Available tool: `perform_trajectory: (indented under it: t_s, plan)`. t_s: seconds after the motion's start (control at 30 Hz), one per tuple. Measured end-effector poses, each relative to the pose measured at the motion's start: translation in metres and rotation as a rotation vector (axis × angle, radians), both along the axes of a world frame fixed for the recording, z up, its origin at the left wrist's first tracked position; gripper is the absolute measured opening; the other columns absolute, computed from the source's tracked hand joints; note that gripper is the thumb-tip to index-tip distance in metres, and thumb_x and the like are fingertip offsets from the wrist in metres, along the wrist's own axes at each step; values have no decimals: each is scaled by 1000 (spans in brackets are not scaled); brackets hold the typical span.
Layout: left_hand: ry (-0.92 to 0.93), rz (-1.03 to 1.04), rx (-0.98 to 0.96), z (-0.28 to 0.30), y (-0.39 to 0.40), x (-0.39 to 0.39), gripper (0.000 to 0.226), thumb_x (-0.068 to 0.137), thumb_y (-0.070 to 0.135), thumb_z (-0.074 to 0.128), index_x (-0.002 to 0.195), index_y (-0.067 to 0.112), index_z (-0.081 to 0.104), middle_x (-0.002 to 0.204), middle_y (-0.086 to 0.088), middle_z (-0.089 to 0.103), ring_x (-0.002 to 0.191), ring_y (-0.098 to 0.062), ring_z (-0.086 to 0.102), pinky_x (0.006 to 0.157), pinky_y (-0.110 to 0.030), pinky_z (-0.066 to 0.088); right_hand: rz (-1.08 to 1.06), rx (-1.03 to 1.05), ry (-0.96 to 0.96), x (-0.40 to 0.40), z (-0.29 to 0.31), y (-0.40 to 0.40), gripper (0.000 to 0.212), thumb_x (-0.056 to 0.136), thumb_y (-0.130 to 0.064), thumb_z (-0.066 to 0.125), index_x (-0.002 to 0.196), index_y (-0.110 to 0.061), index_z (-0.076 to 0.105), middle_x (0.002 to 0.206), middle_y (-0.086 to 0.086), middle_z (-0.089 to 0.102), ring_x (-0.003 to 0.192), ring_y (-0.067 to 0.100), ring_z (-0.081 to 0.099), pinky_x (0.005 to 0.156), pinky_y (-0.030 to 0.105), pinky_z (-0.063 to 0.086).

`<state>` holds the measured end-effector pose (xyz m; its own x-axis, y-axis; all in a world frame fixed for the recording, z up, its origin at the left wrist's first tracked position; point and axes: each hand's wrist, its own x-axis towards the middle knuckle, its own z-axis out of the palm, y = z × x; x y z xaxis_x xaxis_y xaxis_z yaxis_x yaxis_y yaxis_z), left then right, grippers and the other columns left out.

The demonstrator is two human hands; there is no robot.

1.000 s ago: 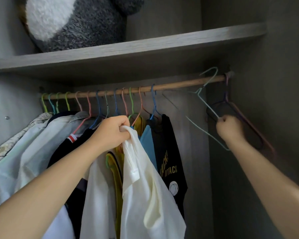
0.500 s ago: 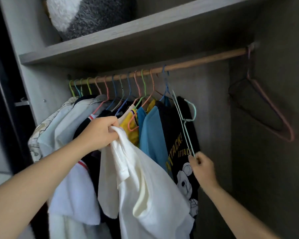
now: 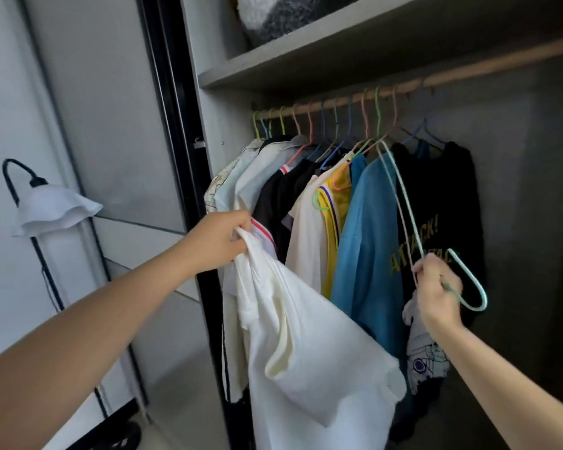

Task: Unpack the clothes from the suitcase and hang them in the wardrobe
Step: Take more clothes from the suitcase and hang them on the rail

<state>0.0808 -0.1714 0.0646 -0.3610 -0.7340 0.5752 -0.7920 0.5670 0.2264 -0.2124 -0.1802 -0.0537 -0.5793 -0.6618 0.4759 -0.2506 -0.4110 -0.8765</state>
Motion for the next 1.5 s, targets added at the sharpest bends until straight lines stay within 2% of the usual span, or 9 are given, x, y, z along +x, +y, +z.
perform_trajectory:
  t_s: [0.17, 0.33, 0.47, 0.77, 0.93, 1.07, 1.27, 1.4, 1.5]
  plan:
    - [-182, 53, 54, 2, 44, 63, 18, 86, 8, 56, 69, 2, 56, 62, 8, 37, 56, -3, 37, 55, -13, 32, 382, -52, 79, 64, 47, 65, 34, 79, -34, 45, 54, -11, 46, 40, -8, 35, 41, 5, 32, 42, 12, 26]
    - [-281, 60, 74, 1, 101, 124, 70, 58, 52, 24, 77, -3, 62, 63, 14, 36, 66, -10, 40, 62, -4, 33, 637, 21, 311, 108, 74, 120, 33, 91, -1, 46, 61, -6, 60, 35, -5, 33, 34, 4, 28, 39, 11, 23]
    - [-203, 79, 57, 1, 140, 160, 69, 57, 53, 31, 78, -4, 64, 66, 14, 38, 57, -6, 37, 63, -9, 34, 667, 132, 476, 130, 90, 147, 55, 86, 4, 45, 37, -18, 54, 35, -5, 33, 31, 4, 26, 35, 10, 21]
    - [-307, 67, 96, 16, 221, 180, 48, 59, 40, 42, 68, -2, 63, 60, 15, 39, 69, 13, 48, 62, -7, 35, 944, 230, 604, 201, 112, 173, 38, 84, 6, 42, 48, -5, 47, 30, -5, 31, 28, 4, 24, 33, 8, 20]
    - [-422, 116, 123, 23, 242, 166, 54, 61, 45, 51, 76, -6, 63, 64, 2, 46, 60, -3, 43, 60, -12, 33, 950, 167, 376, 245, 106, 185, 40, 83, 6, 41, 46, -9, 36, 26, -6, 29, 23, 4, 24, 30, 10, 18]
    - [-430, 251, 92, 30, 247, 159, 44, 77, 39, 68, 55, 14, 40, 59, 8, 29, 55, -4, 34, 58, -16, 30, 1018, 157, 132, 260, 103, 187, 38, 87, -2, 39, 50, -7, 40, 24, -2, 30, 22, 8, 18, 33, 7, 13]
    - [-468, 358, 135, 32, 249, 130, 43, 87, 35, 58, 58, 18, 31, 62, 7, 31, 60, -9, 34, 59, -23, 25, 1185, 135, -71, 276, 107, 187, 41, 94, -16, 26, 58, -8, 43, 28, 3, 40, 24, 11, 26, 31, 10, 19]
    - [-412, 459, 164, 32, 252, 134, 35, 93, 34, 49, 64, 23, 32, 60, 7, 35, 63, -16, 38, 60, -30, 27, 894, -232, 211, 258, 93, 174, 24, 84, -19, 40, 64, -10, 52, 55, -5, 56, 47, 2, 47, 53, 11, 39]
    - [-360, 562, 64, 43, 251, 147, 37, 97, 30, 39, 62, 26, 26, 60, 8, 34, 70, -22, 40, 60, -29, 25, 572, -475, 538, 239, 71, 169, 22, 77, -18, 44, 68, -5, 59, 67, 4, 57, 63, 1, 41, 67, 3, 34]
